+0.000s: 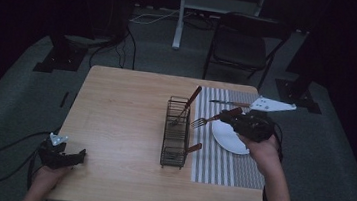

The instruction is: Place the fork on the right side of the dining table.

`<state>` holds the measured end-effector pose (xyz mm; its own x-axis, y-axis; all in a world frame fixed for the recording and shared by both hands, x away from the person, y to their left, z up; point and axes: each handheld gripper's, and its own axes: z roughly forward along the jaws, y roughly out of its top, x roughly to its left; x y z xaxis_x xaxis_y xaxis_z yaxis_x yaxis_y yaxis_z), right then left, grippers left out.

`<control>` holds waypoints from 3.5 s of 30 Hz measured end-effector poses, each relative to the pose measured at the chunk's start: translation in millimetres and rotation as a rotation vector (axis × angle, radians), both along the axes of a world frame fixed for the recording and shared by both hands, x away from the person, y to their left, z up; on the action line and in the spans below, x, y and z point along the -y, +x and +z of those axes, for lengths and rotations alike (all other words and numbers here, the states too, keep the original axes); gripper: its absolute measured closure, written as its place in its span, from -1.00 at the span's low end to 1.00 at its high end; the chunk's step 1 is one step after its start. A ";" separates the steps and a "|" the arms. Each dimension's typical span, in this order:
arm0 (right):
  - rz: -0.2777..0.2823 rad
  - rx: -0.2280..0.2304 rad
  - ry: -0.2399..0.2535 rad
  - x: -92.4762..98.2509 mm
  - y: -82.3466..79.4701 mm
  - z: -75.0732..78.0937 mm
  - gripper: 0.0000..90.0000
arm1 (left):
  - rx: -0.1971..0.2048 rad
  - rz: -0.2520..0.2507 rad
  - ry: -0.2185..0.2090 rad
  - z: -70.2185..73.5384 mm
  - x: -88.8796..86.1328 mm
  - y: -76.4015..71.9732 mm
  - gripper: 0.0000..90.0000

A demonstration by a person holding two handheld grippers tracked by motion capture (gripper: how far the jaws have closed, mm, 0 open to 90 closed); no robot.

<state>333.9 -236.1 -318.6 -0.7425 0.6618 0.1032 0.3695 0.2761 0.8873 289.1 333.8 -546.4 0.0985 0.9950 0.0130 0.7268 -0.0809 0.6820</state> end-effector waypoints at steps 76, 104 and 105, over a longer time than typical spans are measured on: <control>-0.316 -0.266 0.103 98.9 -50.7 -161.9 0.57 | 0.000 0.002 -0.002 0.0 0.2 0.0 -0.99; -0.328 -0.324 0.037 126.9 -42.7 -211.8 0.17 | 0.002 0.006 -0.001 -0.2 0.5 -0.2 -0.99; -0.330 -0.327 0.037 128.0 -42.9 -213.4 0.16 | 0.002 0.006 -0.001 -0.1 0.5 -0.2 -0.99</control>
<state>291.0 -364.1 -532.0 -0.4171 0.8488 0.3249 0.6945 0.0671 0.7164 288.9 333.3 -546.5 0.0929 0.9956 0.0123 0.7262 -0.0762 0.6833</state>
